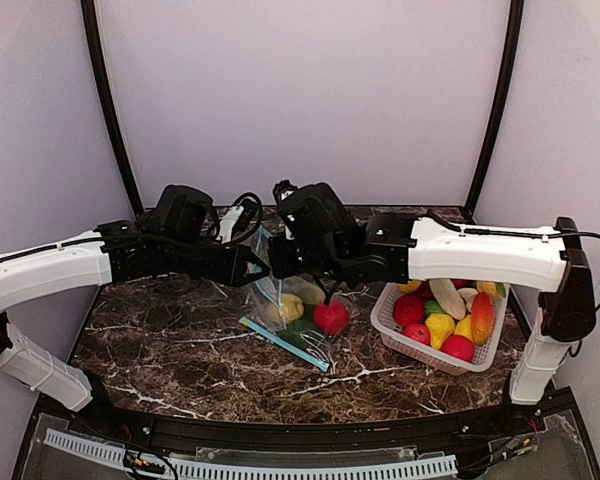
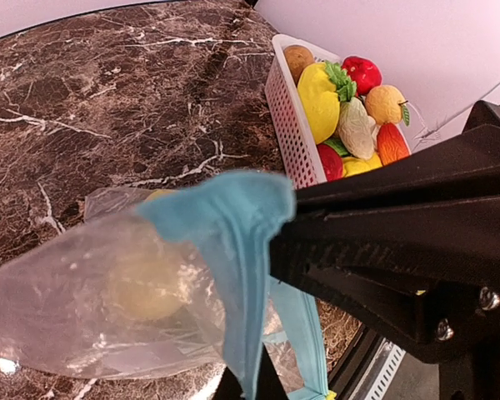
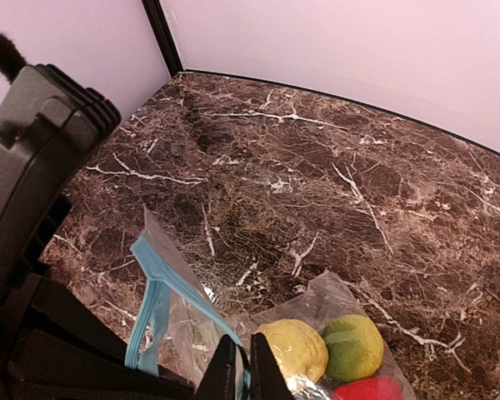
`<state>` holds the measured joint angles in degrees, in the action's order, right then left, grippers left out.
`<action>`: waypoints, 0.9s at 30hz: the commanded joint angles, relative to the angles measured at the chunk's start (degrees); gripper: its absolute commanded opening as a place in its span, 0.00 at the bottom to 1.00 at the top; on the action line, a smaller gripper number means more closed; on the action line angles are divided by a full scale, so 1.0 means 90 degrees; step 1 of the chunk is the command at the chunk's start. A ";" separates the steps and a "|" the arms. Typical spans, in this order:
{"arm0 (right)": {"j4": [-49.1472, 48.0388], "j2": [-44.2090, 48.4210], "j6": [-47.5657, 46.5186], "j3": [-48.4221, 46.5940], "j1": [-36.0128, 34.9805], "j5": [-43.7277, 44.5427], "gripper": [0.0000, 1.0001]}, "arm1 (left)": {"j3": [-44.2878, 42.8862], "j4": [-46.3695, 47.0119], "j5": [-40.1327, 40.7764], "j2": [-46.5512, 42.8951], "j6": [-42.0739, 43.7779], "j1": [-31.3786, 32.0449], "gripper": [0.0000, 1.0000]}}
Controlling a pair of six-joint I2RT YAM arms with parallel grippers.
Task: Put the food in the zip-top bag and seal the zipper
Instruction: Open the zipper food storage bag at the center of the board.
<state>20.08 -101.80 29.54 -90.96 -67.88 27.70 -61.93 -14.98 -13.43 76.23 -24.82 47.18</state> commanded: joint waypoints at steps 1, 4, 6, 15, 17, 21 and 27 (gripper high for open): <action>0.0365 -0.0143 -0.0024 -0.0264 -0.0055 0.0599 0.02 | 0.0072 -0.0265 0.0465 -0.0239 0.0177 0.0041 0.01; 0.0840 -0.0110 0.0066 -0.0336 -0.0047 0.1153 0.00 | -0.0001 -0.0743 0.1244 -0.0422 0.0367 0.0041 0.01; 0.1019 -0.0042 0.0111 -0.0339 -0.0039 0.1404 0.00 | 0.0060 -0.0966 0.1813 -0.0548 0.0415 0.0041 0.01; 0.1079 -0.0091 0.0199 -0.0474 -0.0036 0.1170 0.00 | 0.0306 -0.0749 0.1802 -0.0566 0.0240 0.0041 0.05; 0.1032 -0.0124 0.0239 -0.0489 -0.0041 0.1032 0.00 | 0.0315 -0.0617 0.1629 -0.0486 0.0209 0.0040 0.08; 0.0936 -0.0111 0.0273 -0.0480 -0.0040 0.0891 0.00 | 0.0392 -0.0425 0.1515 -0.0393 0.0134 0.0036 0.19; 0.0828 -0.0103 0.0274 -0.0480 -0.0035 0.0753 0.00 | 0.0675 0.0028 0.0978 -0.0352 -0.0080 0.0041 0.38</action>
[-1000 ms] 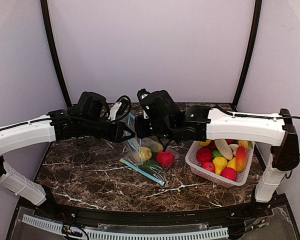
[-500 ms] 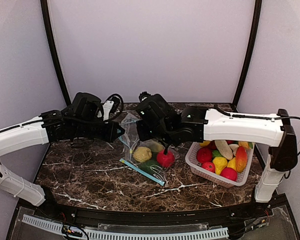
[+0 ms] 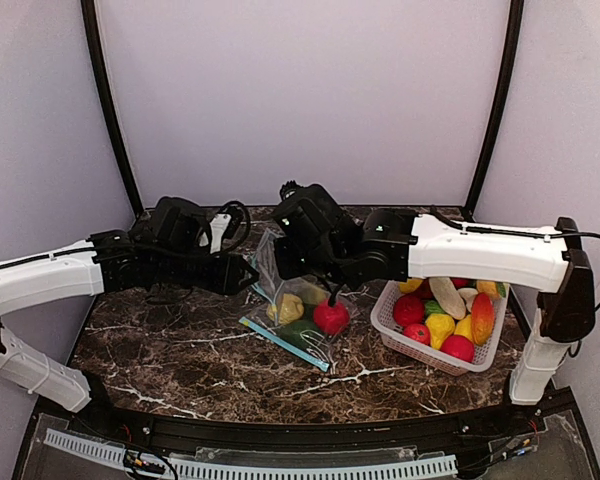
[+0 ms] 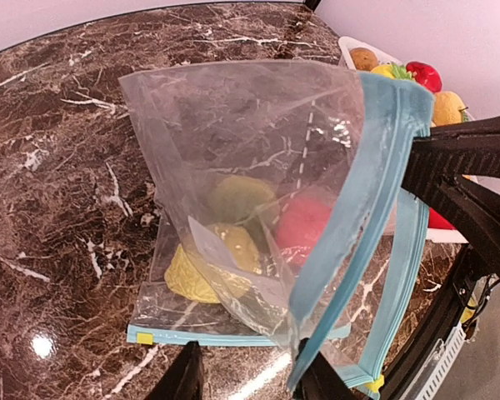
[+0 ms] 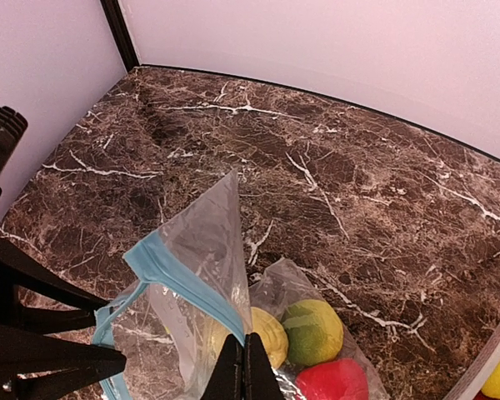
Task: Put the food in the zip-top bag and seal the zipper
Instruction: Open the zipper food storage bag at the center of the board.
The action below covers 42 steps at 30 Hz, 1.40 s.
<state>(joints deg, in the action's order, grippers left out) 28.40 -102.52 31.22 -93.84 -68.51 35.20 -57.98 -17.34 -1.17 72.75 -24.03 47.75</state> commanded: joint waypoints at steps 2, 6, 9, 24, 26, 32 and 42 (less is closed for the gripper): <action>-0.0109 -0.0030 0.0095 -0.0154 0.0025 -0.0101 0.00 | 0.0289 0.0425 -0.0546 0.0072 -0.0225 -0.0022 0.42; -0.0116 -0.0028 0.0089 -0.0132 0.0030 -0.0105 0.00 | 0.0320 0.0522 -0.0616 0.0097 -0.0275 -0.0022 0.39; -0.0109 -0.0025 0.0088 -0.0111 0.0037 -0.0076 0.00 | 0.0388 0.0648 -0.0611 0.0063 -0.0309 -0.0023 0.21; -0.0336 0.0177 0.0003 0.0247 0.0223 -0.0755 0.00 | 0.0266 0.0184 0.0283 -0.0359 0.0011 -0.0022 0.01; -0.0670 0.0313 -0.0405 0.0423 0.0258 -0.1397 0.12 | 0.0048 -0.0077 0.0354 -0.0280 0.0178 -0.0022 0.01; -0.0651 0.1094 -0.1049 0.0913 0.0288 -0.2475 0.63 | -0.0519 -0.0769 0.0702 0.0021 0.0687 -0.0052 0.01; -0.0041 0.3104 -0.0193 0.2466 0.1042 -0.2370 0.83 | -0.0579 -0.0813 0.0643 -0.0012 0.0780 -0.0226 0.01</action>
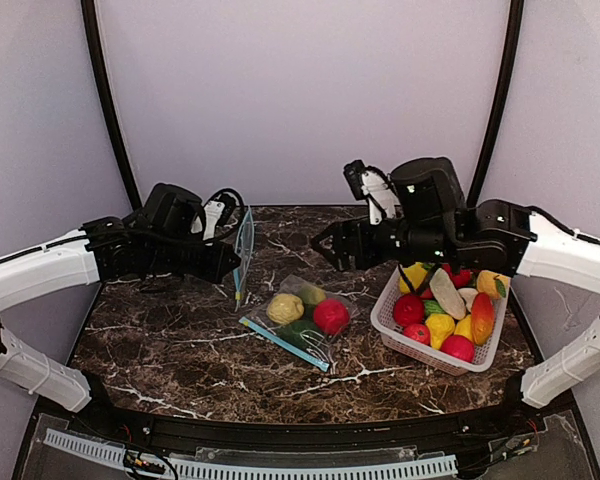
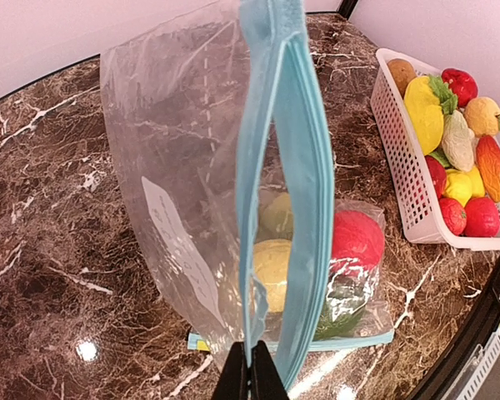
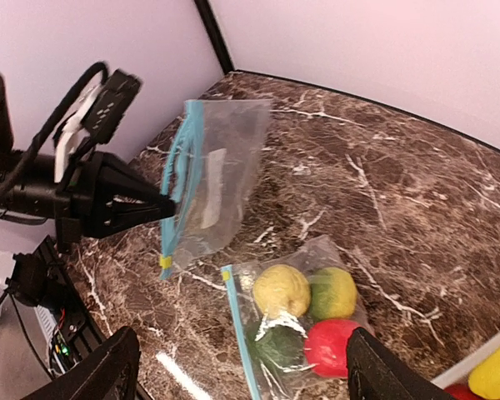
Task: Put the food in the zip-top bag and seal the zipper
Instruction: Open the zipper food storage bag at the center of the board.
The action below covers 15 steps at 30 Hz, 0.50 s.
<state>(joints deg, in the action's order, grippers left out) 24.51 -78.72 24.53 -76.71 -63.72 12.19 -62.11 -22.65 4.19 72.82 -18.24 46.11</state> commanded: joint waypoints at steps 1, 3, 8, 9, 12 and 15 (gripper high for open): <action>0.0512 0.0600 0.0693 0.0795 0.0671 0.0255 0.84 | -0.0113 -0.0243 0.0050 -0.0012 0.0145 -0.0044 0.01; 0.0764 0.0827 0.0927 0.1053 0.1029 0.0319 0.85 | -0.0119 -0.0290 0.0044 0.0011 0.0173 -0.0045 0.01; 0.1439 0.1119 0.1038 0.1441 0.1822 0.0634 0.88 | -0.0048 -0.0342 -0.0007 -0.0016 0.0163 -0.0045 0.01; 0.1498 0.1171 0.1011 0.1543 0.1981 0.0641 0.88 | -0.0035 -0.0333 -0.0021 -0.0025 0.0157 -0.0045 0.01; 0.1574 0.1287 0.0890 0.1910 0.2579 0.0470 0.89 | 0.0015 -0.0304 -0.0107 -0.0031 0.0126 -0.0045 0.01; 0.1560 0.1317 0.0721 0.2255 0.3096 0.0289 0.89 | 0.0035 -0.0279 -0.0240 -0.0012 0.0100 -0.0045 0.01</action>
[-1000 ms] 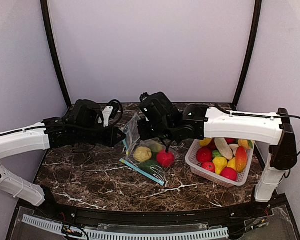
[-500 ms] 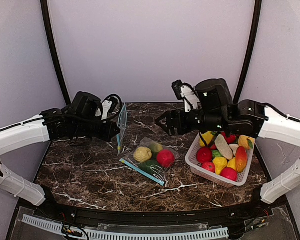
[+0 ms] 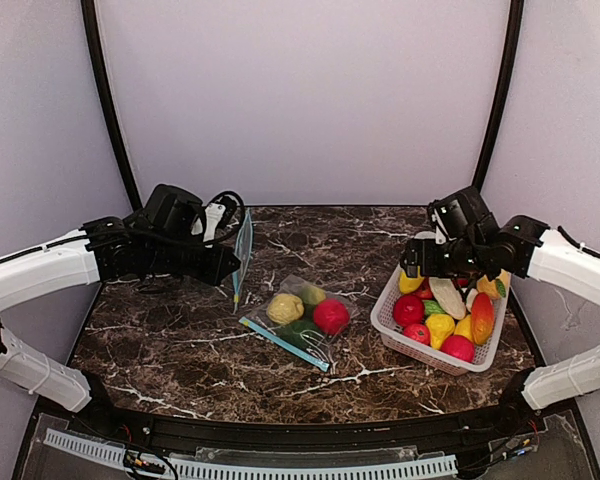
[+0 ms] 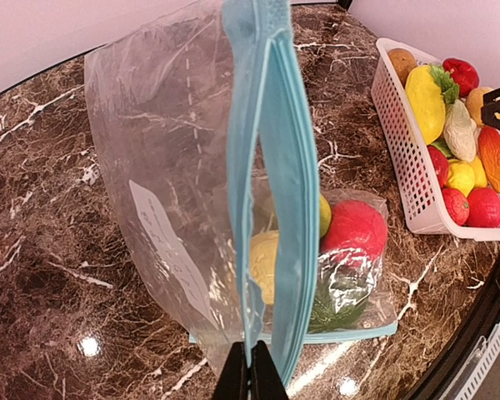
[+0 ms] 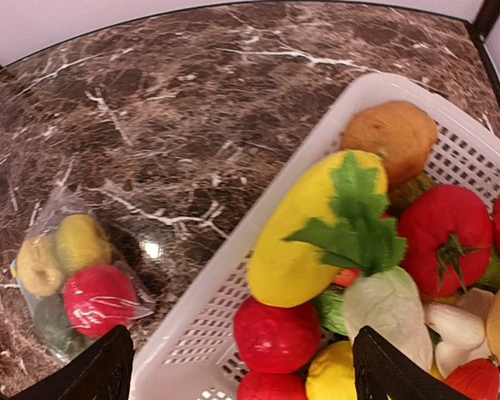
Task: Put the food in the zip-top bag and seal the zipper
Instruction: Open the zipper food storage bag at the center of the board, then pick up the fake vegetable from the bin.
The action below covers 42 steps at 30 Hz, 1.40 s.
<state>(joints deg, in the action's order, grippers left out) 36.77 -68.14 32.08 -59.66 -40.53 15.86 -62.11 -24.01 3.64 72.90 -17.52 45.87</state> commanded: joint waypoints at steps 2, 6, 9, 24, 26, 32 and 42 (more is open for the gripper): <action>0.0178 0.0100 -0.0258 0.0522 0.0774 -0.0140 0.88 | 0.0030 -0.0117 -0.0260 0.0000 0.0006 -0.0018 0.01; -0.0065 -0.0074 -0.0623 0.0793 0.1208 -0.0418 0.85 | 0.0025 -0.0123 -0.0338 0.0024 0.0003 -0.0018 0.01; -0.0292 -0.0241 -0.0833 0.0888 0.1368 -0.0634 0.81 | 0.0020 -0.0137 -0.0384 0.0033 -0.0021 -0.0019 0.01; -0.0090 -0.0832 -0.1003 0.0821 0.1447 0.0148 0.71 | -0.0069 -0.0252 -0.0571 -0.0175 -0.0037 -0.0018 0.01; -0.0025 -0.0853 -0.1013 0.0826 0.1447 0.0111 0.74 | -0.0090 -0.0257 -0.0579 0.0063 -0.0036 -0.0018 0.01; 0.0191 -0.0914 -0.1010 0.0897 0.1447 0.0174 0.83 | -0.0154 -0.0233 -0.0669 0.0124 -0.0036 -0.0018 0.01; 0.0220 -0.0970 -0.1050 0.1003 0.1447 0.0641 0.67 | -0.0199 -0.0255 -0.0749 0.0128 -0.0054 -0.0018 0.01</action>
<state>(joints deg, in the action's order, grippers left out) 37.15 -76.29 22.98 -51.86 -27.73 17.65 -62.30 -24.62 -2.17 74.08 -17.74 45.87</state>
